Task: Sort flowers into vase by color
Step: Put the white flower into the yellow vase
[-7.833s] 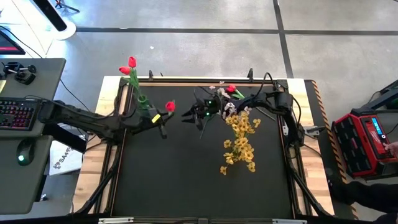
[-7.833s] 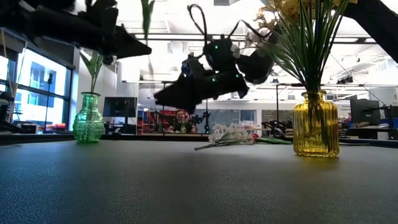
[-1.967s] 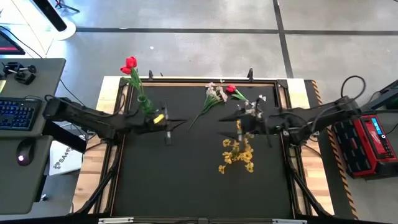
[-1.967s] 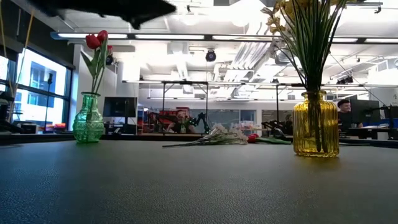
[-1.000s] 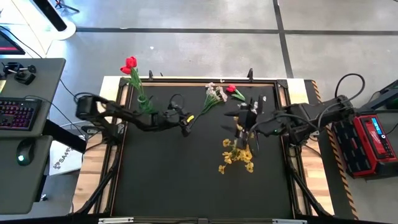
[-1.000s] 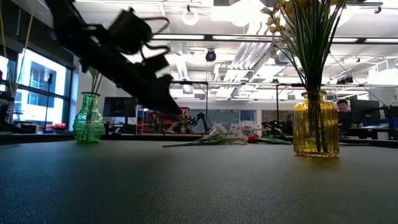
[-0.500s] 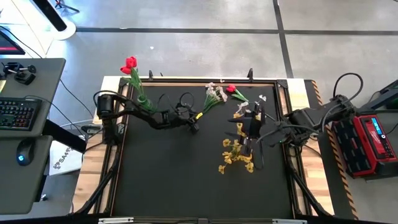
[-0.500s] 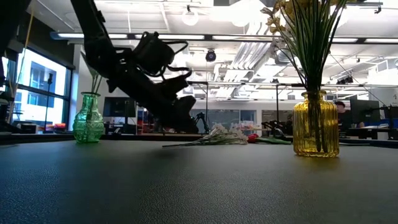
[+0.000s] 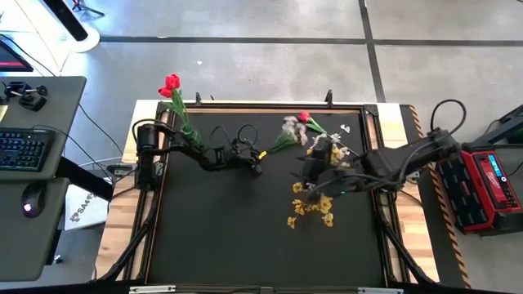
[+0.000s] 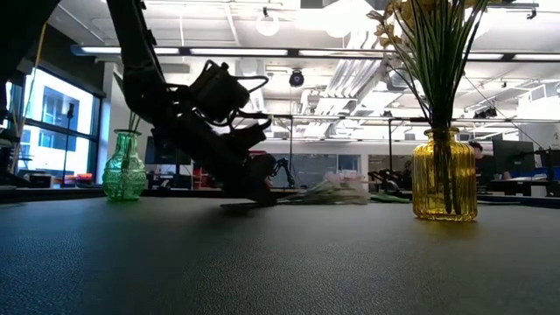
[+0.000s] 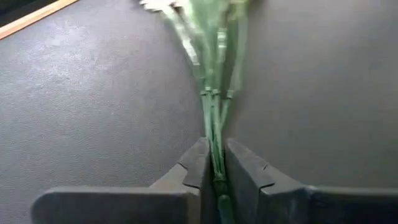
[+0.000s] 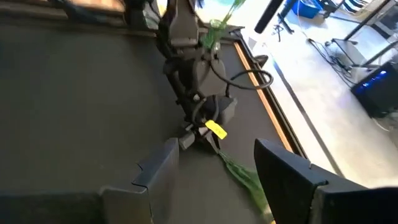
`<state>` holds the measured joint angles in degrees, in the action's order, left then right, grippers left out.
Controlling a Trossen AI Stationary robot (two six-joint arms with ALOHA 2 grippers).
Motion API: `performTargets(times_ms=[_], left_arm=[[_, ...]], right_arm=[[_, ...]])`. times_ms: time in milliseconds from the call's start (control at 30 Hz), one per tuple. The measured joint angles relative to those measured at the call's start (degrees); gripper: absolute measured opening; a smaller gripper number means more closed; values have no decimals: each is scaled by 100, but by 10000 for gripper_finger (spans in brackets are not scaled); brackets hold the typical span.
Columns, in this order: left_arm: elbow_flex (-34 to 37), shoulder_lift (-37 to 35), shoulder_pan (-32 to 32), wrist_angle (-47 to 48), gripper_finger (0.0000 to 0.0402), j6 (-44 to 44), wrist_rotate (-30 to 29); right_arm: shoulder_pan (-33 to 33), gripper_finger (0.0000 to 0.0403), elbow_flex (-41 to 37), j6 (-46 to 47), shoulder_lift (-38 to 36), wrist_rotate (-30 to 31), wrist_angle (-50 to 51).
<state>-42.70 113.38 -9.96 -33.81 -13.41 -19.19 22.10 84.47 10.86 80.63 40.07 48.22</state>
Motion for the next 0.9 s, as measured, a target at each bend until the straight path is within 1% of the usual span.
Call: performTargets(times_ms=[100, 200, 233, 300, 367, 433, 567, 633, 733, 800, 900], left_arm=[[-2, -66, 2, 125, 10, 11, 21], [0, -222, 37, 424, 6, 42, 4], [4, -295, 69, 583, 5, 21, -81], [72, -485, 160, 782, 3, -99, -452], [237, -745, 255, 722, 3, -217, -874], [460, -1124, 340, 520, 2, -290, -1164], [1067, -2033, 492, -183, 1, -205, -1227], [1366, -2543, 597, -586, 1, 1, -1194], [1732, -3268, 818, -1106, 1, 346, -1246], [1925, -3685, 994, -1387, 1, 613, -1459], [2037, -4261, 1277, -1814, 1, 1059, -1856]], right_arm=[[-156, 194, -3, -107, 180, 1, 5], [-293, 194, -3, -304, 198, 3, -4], [-347, 194, -3, -376, 192, 7, -30], [-444, 194, -3, -531, 156, -6, -99], [-560, 194, -1, -703, 134, -137, -215], [-657, 194, -1, -881, 143, -499, -286], [-887, 194, -1, -1460, 275, -1599, -545], [-1004, 194, -3, -1762, 357, -1934, -804], [-1256, 194, -3, -2107, 457, -2251, -1279], [-1443, 194, -3, -2188, 499, -2573, -1553], [-1792, 194, -3, -2282, 542, -3186, -1861]])
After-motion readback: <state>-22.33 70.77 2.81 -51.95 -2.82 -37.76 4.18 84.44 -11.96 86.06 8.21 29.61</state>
